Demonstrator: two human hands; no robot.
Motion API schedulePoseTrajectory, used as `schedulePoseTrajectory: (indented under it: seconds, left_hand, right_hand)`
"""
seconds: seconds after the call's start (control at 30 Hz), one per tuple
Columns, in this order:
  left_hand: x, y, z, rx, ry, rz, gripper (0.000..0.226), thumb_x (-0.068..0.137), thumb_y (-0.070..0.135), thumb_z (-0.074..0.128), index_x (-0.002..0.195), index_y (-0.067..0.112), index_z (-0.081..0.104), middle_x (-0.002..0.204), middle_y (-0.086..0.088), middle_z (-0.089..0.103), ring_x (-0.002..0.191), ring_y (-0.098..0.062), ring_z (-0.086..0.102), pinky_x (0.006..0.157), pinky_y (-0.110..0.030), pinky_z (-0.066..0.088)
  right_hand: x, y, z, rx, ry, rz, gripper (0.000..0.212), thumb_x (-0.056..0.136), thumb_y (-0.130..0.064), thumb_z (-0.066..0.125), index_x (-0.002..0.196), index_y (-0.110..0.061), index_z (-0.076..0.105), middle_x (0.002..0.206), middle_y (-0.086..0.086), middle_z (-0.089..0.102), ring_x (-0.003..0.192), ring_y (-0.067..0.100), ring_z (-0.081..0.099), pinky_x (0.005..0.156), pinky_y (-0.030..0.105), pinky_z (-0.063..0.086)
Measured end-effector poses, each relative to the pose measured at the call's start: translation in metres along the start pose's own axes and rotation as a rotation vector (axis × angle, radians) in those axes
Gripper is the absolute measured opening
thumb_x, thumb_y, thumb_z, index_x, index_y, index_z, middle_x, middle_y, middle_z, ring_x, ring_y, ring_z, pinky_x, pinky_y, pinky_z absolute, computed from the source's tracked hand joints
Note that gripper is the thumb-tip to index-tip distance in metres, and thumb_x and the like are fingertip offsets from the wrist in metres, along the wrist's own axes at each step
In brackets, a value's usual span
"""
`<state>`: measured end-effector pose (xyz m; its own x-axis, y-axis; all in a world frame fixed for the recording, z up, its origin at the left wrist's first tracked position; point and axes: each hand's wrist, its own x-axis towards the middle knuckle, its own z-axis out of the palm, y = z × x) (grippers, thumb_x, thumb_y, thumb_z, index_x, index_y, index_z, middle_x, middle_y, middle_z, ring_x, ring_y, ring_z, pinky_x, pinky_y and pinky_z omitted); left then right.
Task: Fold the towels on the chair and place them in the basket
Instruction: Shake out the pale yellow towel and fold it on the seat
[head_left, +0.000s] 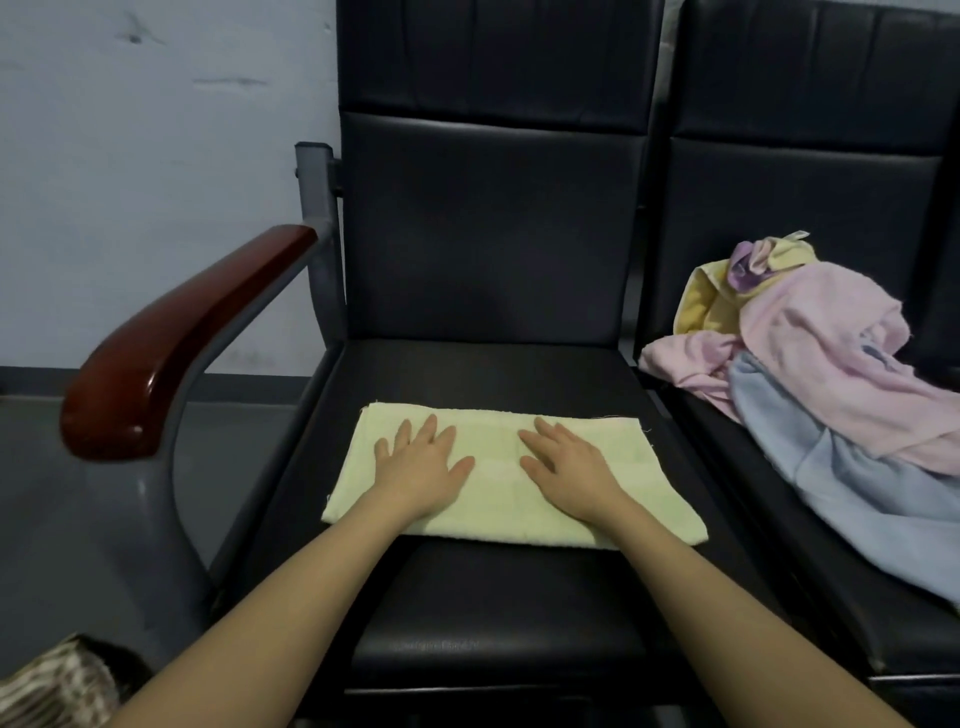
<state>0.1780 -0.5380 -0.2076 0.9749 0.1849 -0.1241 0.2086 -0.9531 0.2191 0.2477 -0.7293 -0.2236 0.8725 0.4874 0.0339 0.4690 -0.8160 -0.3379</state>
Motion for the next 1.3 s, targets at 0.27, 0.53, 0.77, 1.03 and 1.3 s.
schedulePoseTrajectory:
  seconds: [0.27,0.53,0.77,1.03,1.3]
  left_hand:
    - [-0.049,-0.014,0.012,0.044,-0.048,0.006,0.063,0.097,0.058,0.017,0.153,0.033,0.004,0.161,0.005,-0.006,0.147,-0.026,-0.009,0.114,-0.055,-0.005]
    - [-0.073,-0.044,-0.001,-0.007,0.11,-0.096,0.058,0.1,0.051,0.02,0.152,0.029,0.012,0.16,-0.011,-0.004,0.146,-0.03,-0.006,0.116,-0.046,-0.001]
    - [-0.075,-0.074,-0.001,-0.038,0.32,-0.219,0.033,0.098,0.03,0.043,0.126,0.015,0.051,0.12,-0.012,0.054,0.112,-0.033,0.046,0.095,-0.042,0.033]
    - [-0.076,-0.068,-0.016,-0.378,0.525,-0.121,0.032,0.096,0.018,0.051,0.127,0.013,0.058,0.119,-0.013,0.054,0.111,-0.032,0.051,0.095,-0.037,0.034]
    - [-0.08,-0.046,-0.045,-0.434,0.774,0.152,0.019,0.086,0.011,0.067,0.104,0.006,0.071,0.105,-0.009,0.064,0.097,-0.023,0.059,0.086,-0.018,0.036]
  right_hand:
    - [-0.053,-0.019,0.005,-0.073,-0.058,-0.019,0.049,0.103,-0.042,0.029,0.151,-0.032,0.026,0.161,-0.009,0.012,0.148,0.014,0.006,0.119,0.033,0.006]
    - [-0.061,-0.039,0.004,-0.007,0.021,-0.061,0.043,0.101,-0.036,0.04,0.142,-0.027,0.043,0.157,0.0,0.027,0.141,0.023,0.028,0.113,0.035,0.018]
    - [-0.057,-0.055,0.011,0.05,0.039,-0.174,0.037,0.1,-0.029,0.044,0.136,-0.026,0.051,0.147,-0.003,0.042,0.133,0.019,0.039,0.108,0.033,0.025]
    - [-0.054,-0.07,0.022,-0.148,-0.113,-0.226,0.051,0.102,-0.047,0.023,0.152,-0.036,0.018,0.161,-0.013,0.009,0.148,0.01,0.005,0.117,0.029,0.004]
    - [-0.042,-0.101,0.03,0.071,-0.008,-0.22,0.043,0.101,-0.032,0.041,0.141,-0.019,0.047,0.156,0.002,0.03,0.142,0.022,0.029,0.113,0.03,0.021]
